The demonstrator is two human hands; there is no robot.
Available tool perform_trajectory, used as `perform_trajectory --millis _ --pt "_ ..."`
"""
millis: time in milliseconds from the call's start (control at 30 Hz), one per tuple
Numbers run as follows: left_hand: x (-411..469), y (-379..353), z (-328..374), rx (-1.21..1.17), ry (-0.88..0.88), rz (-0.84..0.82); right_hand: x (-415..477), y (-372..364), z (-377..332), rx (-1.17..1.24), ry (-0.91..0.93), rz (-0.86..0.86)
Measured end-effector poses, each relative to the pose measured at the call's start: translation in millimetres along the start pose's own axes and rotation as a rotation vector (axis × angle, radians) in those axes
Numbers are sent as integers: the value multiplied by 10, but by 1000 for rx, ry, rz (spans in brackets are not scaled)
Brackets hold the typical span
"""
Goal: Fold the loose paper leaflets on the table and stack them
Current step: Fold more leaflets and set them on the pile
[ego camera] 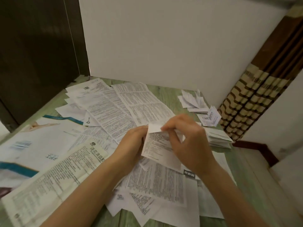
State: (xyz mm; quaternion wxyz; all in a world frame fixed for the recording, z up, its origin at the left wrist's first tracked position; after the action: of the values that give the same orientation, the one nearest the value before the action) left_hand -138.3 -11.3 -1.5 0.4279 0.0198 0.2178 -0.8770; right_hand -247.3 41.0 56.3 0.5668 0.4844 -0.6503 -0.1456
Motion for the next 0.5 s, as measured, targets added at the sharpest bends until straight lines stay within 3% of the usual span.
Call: perform_trajectory --millis 167,400,500 --pt "18 53 -95 -101 53 61 -174 -139 -32 -81 96 82" --pt "53 -41 -152 -103 84 -100 -277 -132 -222 -172 226 191" --pt "77 -23 -158 -76 49 -80 -307 -155 -241 -61 192 171"
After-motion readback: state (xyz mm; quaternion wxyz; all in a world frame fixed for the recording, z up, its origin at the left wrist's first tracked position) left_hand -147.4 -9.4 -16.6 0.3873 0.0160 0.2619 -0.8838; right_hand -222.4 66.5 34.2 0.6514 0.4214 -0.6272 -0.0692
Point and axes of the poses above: each hand's wrist, its own x-axis towards the middle knuckle, its own y-axis out of the back of the hand, z = x × y, the point moved 6 cm from there along x, towards the middle knuckle, and after that the axes turned 9 degrees about -z, right-handed, at the moved point
